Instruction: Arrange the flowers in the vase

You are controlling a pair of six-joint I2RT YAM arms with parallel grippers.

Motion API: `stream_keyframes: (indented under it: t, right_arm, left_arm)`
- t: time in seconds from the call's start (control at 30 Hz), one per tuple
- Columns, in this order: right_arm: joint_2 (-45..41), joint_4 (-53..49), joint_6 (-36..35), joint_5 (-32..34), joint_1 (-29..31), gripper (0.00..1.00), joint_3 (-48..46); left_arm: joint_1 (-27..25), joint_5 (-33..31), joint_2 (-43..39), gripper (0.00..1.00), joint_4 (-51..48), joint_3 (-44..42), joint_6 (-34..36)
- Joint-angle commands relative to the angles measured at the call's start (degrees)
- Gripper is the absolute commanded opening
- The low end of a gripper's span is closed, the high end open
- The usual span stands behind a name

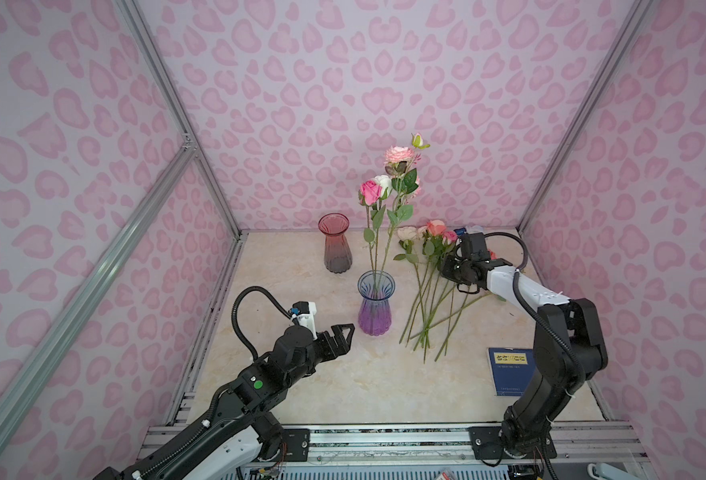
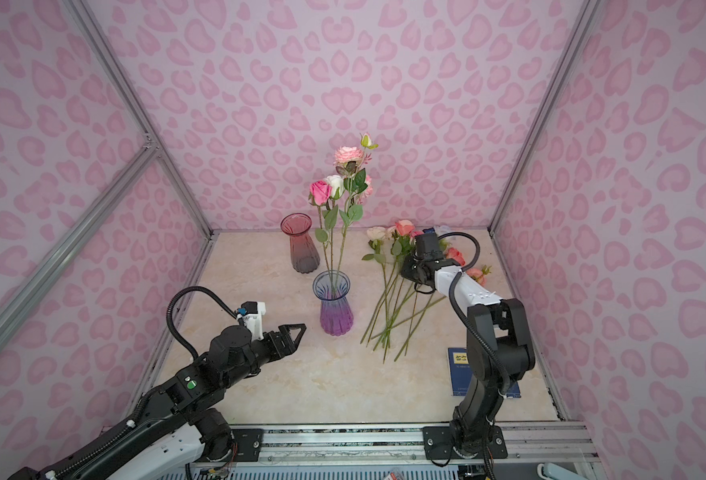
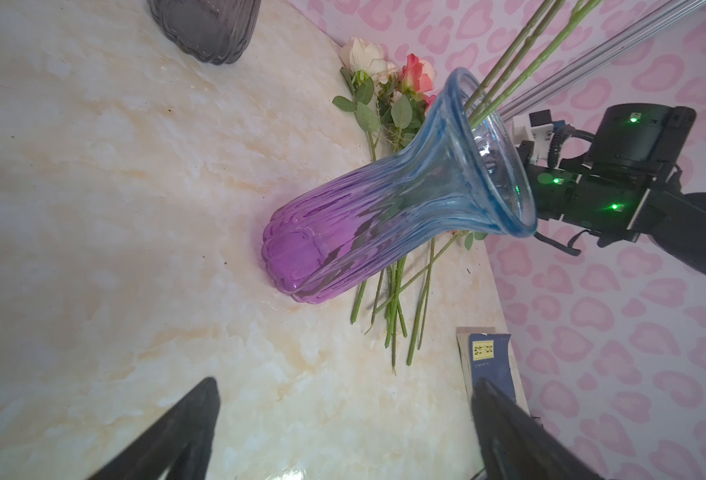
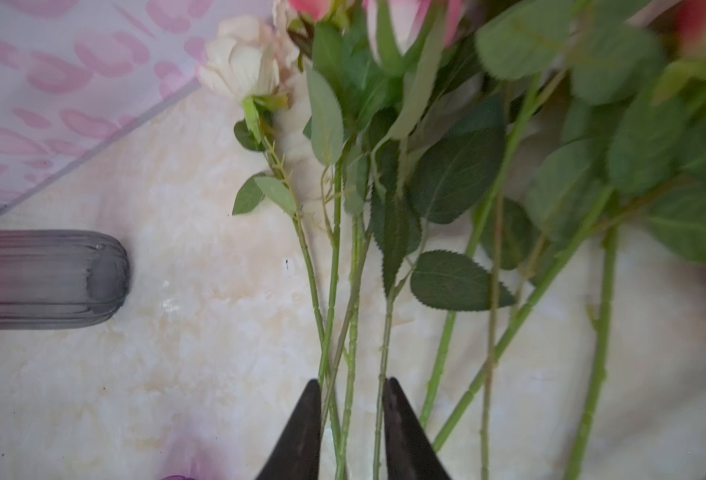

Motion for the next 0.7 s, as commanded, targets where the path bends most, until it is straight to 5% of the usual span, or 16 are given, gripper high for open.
stream_keyframes:
  t: [0.0, 0.3, 0.67]
  right_arm:
    - [3.3, 1.2, 2.2, -0.8, 1.2, 0.28, 0.8]
    - [5.3, -2.0, -1.4, 7.1, 0.7, 0.27, 4.1]
    - [9.0, -5.1, -2.6, 5.7, -2.9, 0.25, 8.8]
  left_arm:
    - [0.1, -1.1, -0.1, 0.95, 0.0, 0.0, 0.0]
    - [0.2, -1.8, -0.4, 0.95, 0.0, -1.0, 0.6]
    - [0.2, -2.3, 1.2, 0.95, 0.8, -1.0, 1.6]
